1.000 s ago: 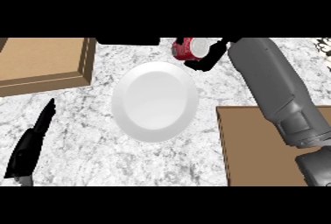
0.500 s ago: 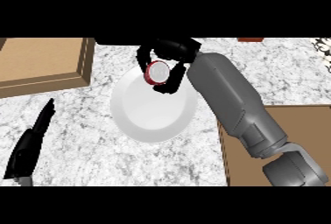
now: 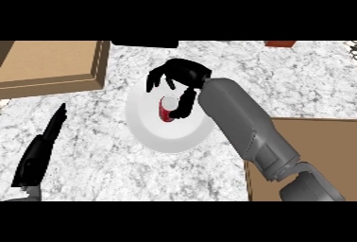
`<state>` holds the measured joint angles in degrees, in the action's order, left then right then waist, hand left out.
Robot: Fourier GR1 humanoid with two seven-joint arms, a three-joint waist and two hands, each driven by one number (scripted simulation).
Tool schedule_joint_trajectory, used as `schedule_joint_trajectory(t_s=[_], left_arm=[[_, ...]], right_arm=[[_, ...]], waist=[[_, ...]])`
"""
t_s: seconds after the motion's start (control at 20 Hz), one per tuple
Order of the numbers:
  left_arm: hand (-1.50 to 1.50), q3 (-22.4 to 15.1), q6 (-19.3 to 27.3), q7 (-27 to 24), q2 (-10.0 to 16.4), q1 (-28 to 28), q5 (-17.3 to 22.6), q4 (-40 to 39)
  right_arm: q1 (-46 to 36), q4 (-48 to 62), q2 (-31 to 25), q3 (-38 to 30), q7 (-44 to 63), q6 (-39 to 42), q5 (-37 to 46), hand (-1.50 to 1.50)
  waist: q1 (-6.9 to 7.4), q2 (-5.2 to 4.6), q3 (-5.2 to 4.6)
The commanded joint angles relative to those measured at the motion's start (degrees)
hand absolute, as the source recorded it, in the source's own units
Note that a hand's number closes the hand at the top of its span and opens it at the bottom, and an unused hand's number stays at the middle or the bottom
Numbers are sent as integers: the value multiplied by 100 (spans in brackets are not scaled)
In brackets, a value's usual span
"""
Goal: Pick the can from the tray and place it in the plate
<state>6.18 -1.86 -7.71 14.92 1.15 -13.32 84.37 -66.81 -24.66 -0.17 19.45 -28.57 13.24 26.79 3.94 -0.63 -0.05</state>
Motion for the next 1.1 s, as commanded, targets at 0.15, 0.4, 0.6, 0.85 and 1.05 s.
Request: schedule_joint_trajectory(t_s=[0.15,0.4,0.6,0.85,1.05], left_arm=[[0,-78,94,246,-107,-217,-134,77],[0,27,-70,258,-11,-192,10,78],[0,36,78,-59,-73,184,-106,18],[0,119,-5,8,-21,-64,5,28],[0,15,30,246,-65,-86,-82,299]], right_arm=[[255,10,17,622,141,-465,-901,-150],[232,-186,17,36,238,-421,-1957,-150],[-116,364,17,-812,328,-596,-2189,-150],[-208,908,-430,-1494,71,-21,-2739,-150],[-310,1232,-976,-1836,-226,567,-2974,-150]], waist=[[30,-27,5],[-1,-14,5],[-166,-4,4],[-110,-73,7],[25,-126,15]])
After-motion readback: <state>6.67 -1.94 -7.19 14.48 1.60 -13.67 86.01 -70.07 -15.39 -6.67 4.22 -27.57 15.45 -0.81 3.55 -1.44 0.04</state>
